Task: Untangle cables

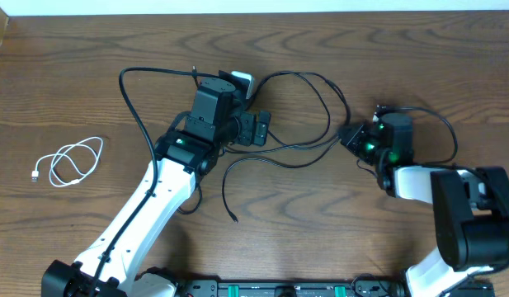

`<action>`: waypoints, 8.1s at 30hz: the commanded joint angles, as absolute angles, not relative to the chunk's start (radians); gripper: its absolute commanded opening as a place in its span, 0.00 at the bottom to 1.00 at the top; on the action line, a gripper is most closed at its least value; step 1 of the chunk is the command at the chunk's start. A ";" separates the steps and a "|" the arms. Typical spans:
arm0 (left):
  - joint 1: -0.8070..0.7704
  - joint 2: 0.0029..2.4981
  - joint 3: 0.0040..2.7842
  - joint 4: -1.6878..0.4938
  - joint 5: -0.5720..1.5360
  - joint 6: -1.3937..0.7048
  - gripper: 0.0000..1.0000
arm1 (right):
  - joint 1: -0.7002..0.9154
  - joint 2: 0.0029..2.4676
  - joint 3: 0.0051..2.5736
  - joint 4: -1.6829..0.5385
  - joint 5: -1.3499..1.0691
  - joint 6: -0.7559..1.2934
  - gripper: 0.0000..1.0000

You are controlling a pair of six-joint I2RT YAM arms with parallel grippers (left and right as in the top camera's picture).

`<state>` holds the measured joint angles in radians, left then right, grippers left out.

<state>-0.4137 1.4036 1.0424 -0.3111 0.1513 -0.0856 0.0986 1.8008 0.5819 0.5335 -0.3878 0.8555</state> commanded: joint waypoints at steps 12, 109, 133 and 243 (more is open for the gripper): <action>-0.414 1.406 1.051 -0.313 0.148 -0.087 0.99 | 0.062 1.291 0.575 0.546 -0.822 0.612 0.01; -0.397 1.554 1.051 -0.247 0.239 -0.682 0.08 | -0.022 1.608 1.937 -0.233 -1.266 0.664 0.01; -0.294 1.555 1.051 -0.421 0.332 -0.308 0.98 | -0.306 1.608 1.937 0.143 -1.233 1.031 0.01; -0.394 1.319 1.052 -0.413 0.430 0.127 0.98 | -0.248 2.064 1.764 -0.859 -0.523 -0.025 0.99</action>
